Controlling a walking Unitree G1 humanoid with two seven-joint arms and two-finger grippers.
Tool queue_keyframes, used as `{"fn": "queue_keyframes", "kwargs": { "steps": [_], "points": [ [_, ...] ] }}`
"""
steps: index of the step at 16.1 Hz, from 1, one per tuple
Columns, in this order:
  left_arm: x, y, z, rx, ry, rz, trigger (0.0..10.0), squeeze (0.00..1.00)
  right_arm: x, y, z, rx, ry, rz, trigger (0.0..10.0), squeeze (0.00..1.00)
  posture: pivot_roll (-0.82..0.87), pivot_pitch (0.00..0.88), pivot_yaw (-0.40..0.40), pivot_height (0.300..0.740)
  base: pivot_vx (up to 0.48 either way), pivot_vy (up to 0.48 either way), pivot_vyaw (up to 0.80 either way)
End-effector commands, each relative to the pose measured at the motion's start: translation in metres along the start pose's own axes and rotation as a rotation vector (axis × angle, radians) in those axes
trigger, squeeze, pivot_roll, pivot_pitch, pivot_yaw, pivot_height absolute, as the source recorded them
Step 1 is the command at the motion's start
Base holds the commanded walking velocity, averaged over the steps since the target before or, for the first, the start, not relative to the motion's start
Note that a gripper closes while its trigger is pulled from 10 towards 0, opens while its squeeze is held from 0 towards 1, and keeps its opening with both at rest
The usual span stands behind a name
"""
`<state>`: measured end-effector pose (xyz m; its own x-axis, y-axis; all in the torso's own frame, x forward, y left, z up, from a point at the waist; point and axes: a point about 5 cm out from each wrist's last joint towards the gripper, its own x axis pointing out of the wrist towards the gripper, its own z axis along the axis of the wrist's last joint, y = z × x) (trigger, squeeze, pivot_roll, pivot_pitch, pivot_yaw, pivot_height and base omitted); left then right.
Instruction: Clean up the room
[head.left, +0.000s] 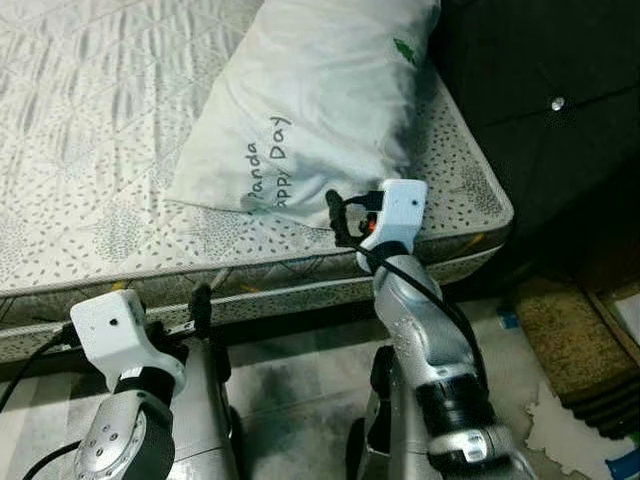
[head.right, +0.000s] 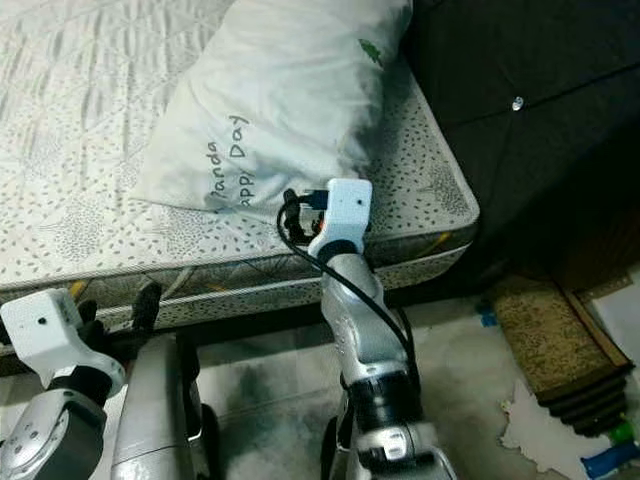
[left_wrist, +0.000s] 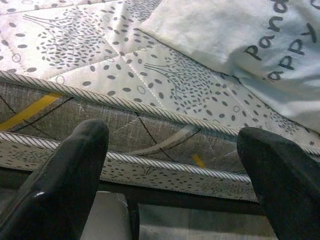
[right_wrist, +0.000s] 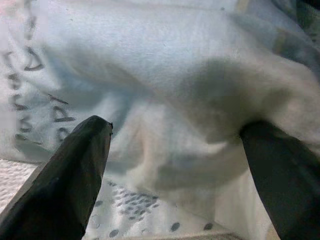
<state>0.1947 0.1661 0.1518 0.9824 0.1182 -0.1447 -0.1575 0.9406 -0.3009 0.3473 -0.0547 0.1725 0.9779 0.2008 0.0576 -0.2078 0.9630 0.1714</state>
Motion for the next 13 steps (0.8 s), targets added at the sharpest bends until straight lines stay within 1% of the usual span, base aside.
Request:
{"fn": "queue_keyframes", "kwargs": {
  "steps": [1, 3, 4, 5, 6, 11, 13],
  "points": [
    [-0.008, 0.0, -0.002, -0.012, 0.021, 0.011, 10.0, 0.0, 0.009, 0.015, 0.005, -0.006, -0.04, 0.006, 10.0, 0.0, 0.11, 0.329, -0.085, 0.525, 0.0, 0.0, 0.0],
    [-0.011, 0.0, -0.002, -0.011, 0.027, 0.012, 10.0, 0.0, 0.018, 0.015, 0.01, -0.073, -0.071, -0.023, 10.0, 0.0, 0.12, 0.339, -0.087, 0.525, 0.0, 0.0, 0.0],
    [-0.011, 0.0, -0.002, -0.011, 0.027, 0.012, 10.0, 0.0, 0.018, 0.015, 0.01, -0.073, -0.071, -0.023, 10.0, 0.0, 0.12, 0.339, -0.087, 0.525, 0.0, 0.0, 0.0],
    [-0.012, 0.0, -0.002, -0.011, 0.029, 0.012, 10.0, 0.0, 0.019, 0.015, 0.011, -0.087, -0.078, -0.031, 8.7, 0.0, 0.12, 0.338, -0.087, 0.525, 0.0, 0.0, 0.0],
    [-0.014, 0.0, -0.002, -0.011, 0.033, 0.011, 10.0, 0.0, 0.023, 0.017, 0.016, -0.098, -0.103, -0.058, 0.0, 0.0, 0.13, 0.338, -0.086, 0.525, 0.0, 0.0, 0.0],
    [-0.016, 0.0, -0.002, -0.008, 0.041, 0.011, 10.0, 0.0, 0.029, 0.022, 0.014, -0.091, -0.13, -0.091, 0.0, 0.0, 0.14, 0.336, -0.083, 0.525, 0.0, 0.0, 0.0],
    [-0.017, -0.003, -0.001, -0.01, 0.044, 0.004, 10.0, 0.0, 0.033, 0.03, 0.013, -0.065, -0.14, -0.105, 0.0, 0.0, 0.14, 0.33, -0.082, 0.525, 0.0, 0.0, 0.0]
  ]
}}
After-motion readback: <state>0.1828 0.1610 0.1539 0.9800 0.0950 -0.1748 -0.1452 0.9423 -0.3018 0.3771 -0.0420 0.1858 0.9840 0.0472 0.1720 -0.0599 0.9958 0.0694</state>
